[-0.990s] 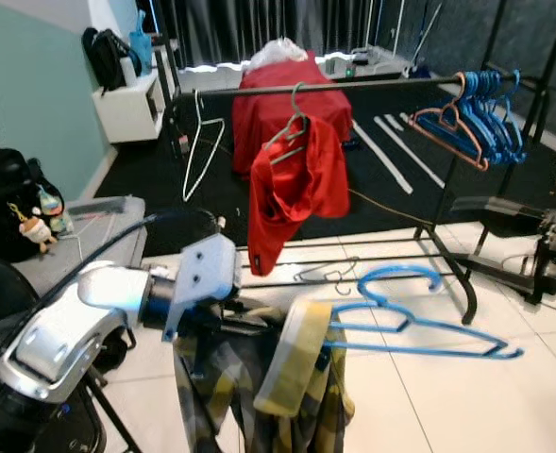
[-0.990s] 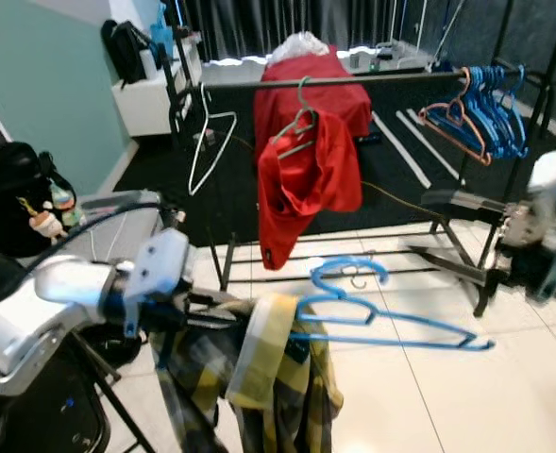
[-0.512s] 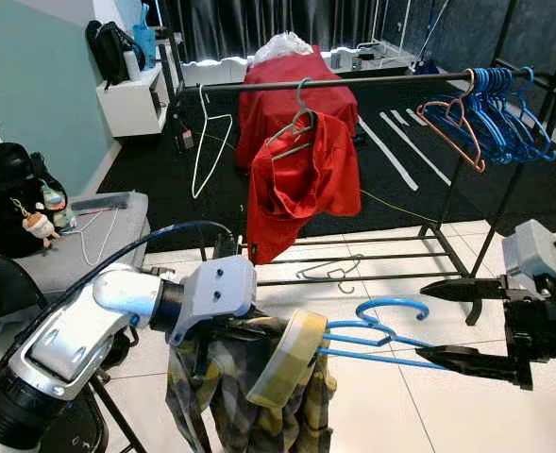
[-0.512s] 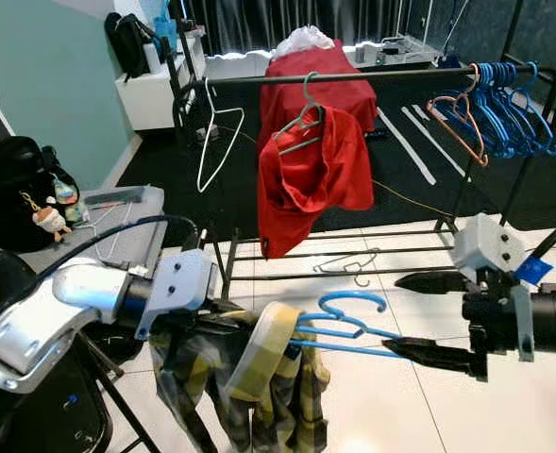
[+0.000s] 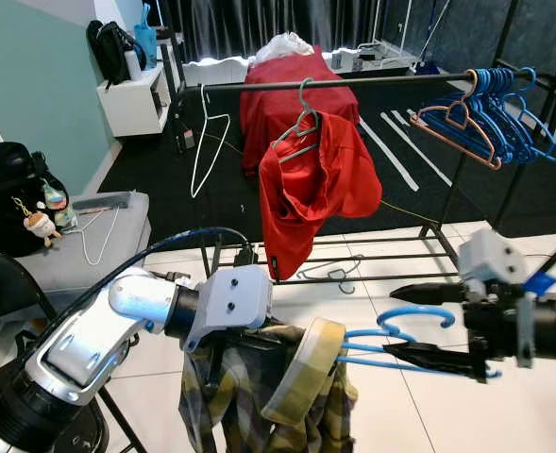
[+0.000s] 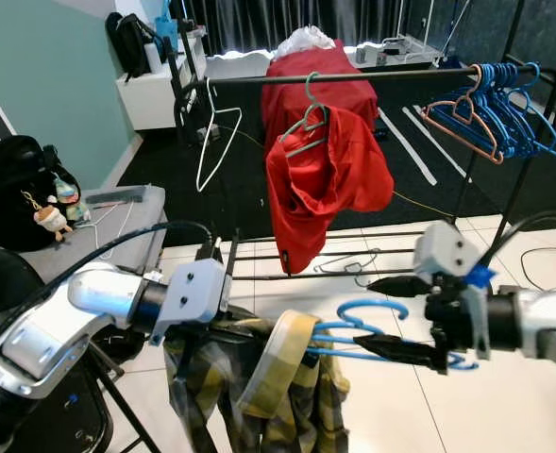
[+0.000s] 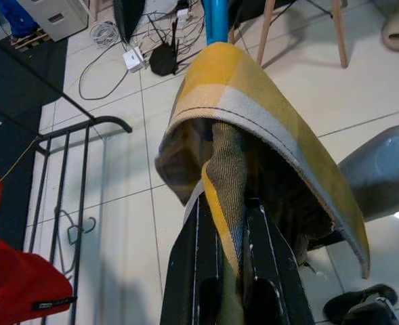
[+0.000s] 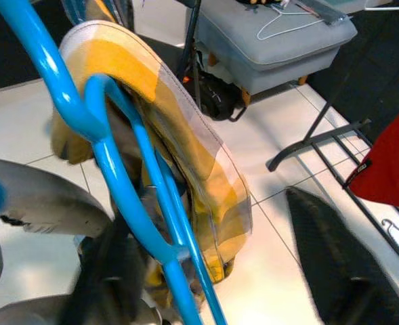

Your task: Hang hanger

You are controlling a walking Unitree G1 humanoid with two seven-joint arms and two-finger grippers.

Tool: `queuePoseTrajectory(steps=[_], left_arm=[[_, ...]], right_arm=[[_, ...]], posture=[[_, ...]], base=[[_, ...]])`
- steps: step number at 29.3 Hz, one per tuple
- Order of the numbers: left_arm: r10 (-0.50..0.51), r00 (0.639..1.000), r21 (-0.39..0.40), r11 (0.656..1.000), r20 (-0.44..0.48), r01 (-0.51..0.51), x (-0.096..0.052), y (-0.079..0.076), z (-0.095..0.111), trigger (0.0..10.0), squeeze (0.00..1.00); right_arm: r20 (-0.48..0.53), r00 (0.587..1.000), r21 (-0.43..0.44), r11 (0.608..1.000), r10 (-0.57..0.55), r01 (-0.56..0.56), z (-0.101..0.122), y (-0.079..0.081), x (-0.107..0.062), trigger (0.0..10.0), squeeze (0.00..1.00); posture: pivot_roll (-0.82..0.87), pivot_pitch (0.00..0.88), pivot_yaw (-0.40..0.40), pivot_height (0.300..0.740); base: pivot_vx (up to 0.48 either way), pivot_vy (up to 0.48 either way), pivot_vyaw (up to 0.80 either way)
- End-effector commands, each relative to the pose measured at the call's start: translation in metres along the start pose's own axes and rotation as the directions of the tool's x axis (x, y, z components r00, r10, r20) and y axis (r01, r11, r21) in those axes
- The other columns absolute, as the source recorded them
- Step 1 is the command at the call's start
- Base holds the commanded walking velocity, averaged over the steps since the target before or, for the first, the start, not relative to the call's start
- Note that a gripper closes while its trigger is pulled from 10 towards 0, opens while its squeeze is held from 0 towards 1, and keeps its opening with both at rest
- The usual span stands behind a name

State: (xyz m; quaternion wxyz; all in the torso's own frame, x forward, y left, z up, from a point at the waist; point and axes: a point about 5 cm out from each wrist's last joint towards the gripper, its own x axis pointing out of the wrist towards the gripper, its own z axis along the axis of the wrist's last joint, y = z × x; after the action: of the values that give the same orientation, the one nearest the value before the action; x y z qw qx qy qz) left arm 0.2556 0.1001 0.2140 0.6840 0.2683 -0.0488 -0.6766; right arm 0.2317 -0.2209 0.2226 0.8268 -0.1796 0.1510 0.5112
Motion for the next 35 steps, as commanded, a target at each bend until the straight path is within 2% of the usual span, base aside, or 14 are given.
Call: queuePoseTrajectory(steps=[1,8,13,16,17,20,21,26,29,30,31,32,34,35], left_arm=[[-0.011,0.998,0.044,0.999,0.057,0.008,0.001,0.002,0.015,10.0,0.0],[-0.012,0.996,0.053,0.999,0.091,0.008,0.003,0.006,0.022,10.0,0.0],[-0.015,0.996,0.063,0.998,0.087,0.009,0.006,0.006,0.022,10.0,0.0],[-0.002,0.999,0.088,0.996,0.036,-0.001,0.009,0.007,0.014,10.0,0.0],[-0.002,0.999,0.088,0.996,0.036,-0.001,0.009,0.007,0.014,10.0,0.0],[0.001,1.0,0.053,0.999,0.029,-0.003,0.009,0.008,0.011,10.0,0.0],[0.005,0.999,0.02,1.0,0.049,-0.006,0.008,0.009,0.012,10.0,1.0],[0.05,0.996,0.012,0.999,0.071,-0.051,0.003,0.017,0.016,10.0,1.0],[0.221,0.97,0.022,0.974,0.097,-0.224,-0.015,0.04,0.02,10.0,1.0],[0.221,0.97,0.022,0.974,0.097,-0.224,-0.015,0.04,0.02,10.0,1.0],[0.312,0.941,0.0,0.949,0.132,-0.315,-0.031,0.05,0.023,10.0,1.0],[0.335,0.931,-0.011,0.941,0.145,-0.337,-0.036,0.052,0.024,10.0,1.0],[0.335,0.931,-0.011,0.941,0.145,-0.337,-0.036,0.052,0.024,10.0,1.0],[0.376,0.911,-0.034,0.926,0.17,-0.375,-0.047,0.054,0.025,10.0,1.0]], right_arm=[[-0.026,1.0,0.01,1.0,0.003,-0.002,-0.006,0.004,0.01,0.0,0.0],[-0.007,1.0,0.023,1.0,-0.006,0.006,-0.009,0.008,0.017,0.0,0.0],[0.074,0.997,0.011,1.0,-0.026,0.026,0.0,0.006,0.019,0.0,0.0],[0.164,0.986,0.021,1.0,-0.012,0.008,0.009,0.008,0.02,0.0,0.0],[0.164,0.986,0.021,1.0,-0.012,0.008,0.009,0.008,0.02,0.0,0.0],[0.185,0.983,0.024,1.0,-0.003,-0.001,0.01,0.009,0.02,0.0,0.0],[0.187,0.982,0.023,1.0,-0.003,-0.002,0.011,0.009,0.02,0.0,0.0],[0.207,0.978,0.016,1.0,-0.006,0.003,0.013,0.009,0.021,0.0,0.0],[0.312,0.949,-0.004,0.998,-0.052,0.056,0.029,0.004,0.018,0.0,0.0],[0.312,0.949,-0.004,0.998,-0.052,0.056,0.029,0.004,0.018,0.0,0.0],[0.378,0.919,-0.004,0.992,-0.112,0.123,0.039,-0.003,0.014,0.0,0.0],[0.394,0.909,-0.002,0.989,-0.134,0.146,0.042,-0.005,0.012,0.0,0.0],[0.394,0.909,-0.002,0.989,-0.134,0.146,0.042,-0.005,0.012,0.0,0.0],[0.408,0.895,0.01,0.981,-0.18,0.193,0.043,-0.011,0.009,0.0,0.0]], posture=[[-0.2,0.0,0.063,0.74],[-0.21,0.0,0.067,0.74],[-0.22,0.0,0.069,0.74],[-0.21,0.0,0.065,0.74],[-0.21,0.0,0.065,0.74],[-0.21,0.0,0.066,0.74],[-0.21,0.0,0.066,0.74],[-0.22,0.0,0.07,0.74],[-0.22,0.0,0.074,0.74],[-0.22,0.0,0.074,0.74],[-0.22,0.0,0.075,0.74],[-0.22,0.0,0.075,0.74],[-0.22,0.0,0.075,0.74],[-0.21,0.0,0.073,0.74]], base=[[0.0,0.0,0.0],[0.0,0.0,0.0],[0.0,0.0,0.0],[0.0,0.0,0.0],[0.0,0.0,0.0],[0.0,0.0,0.0],[0.0,0.0,0.0],[0.0,0.0,0.0],[0.0,0.0,0.0],[0.0,0.0,0.0],[0.0,0.0,0.0],[0.0,0.0,0.0],[0.0,0.0,0.0],[0.0,0.0,0.0]])
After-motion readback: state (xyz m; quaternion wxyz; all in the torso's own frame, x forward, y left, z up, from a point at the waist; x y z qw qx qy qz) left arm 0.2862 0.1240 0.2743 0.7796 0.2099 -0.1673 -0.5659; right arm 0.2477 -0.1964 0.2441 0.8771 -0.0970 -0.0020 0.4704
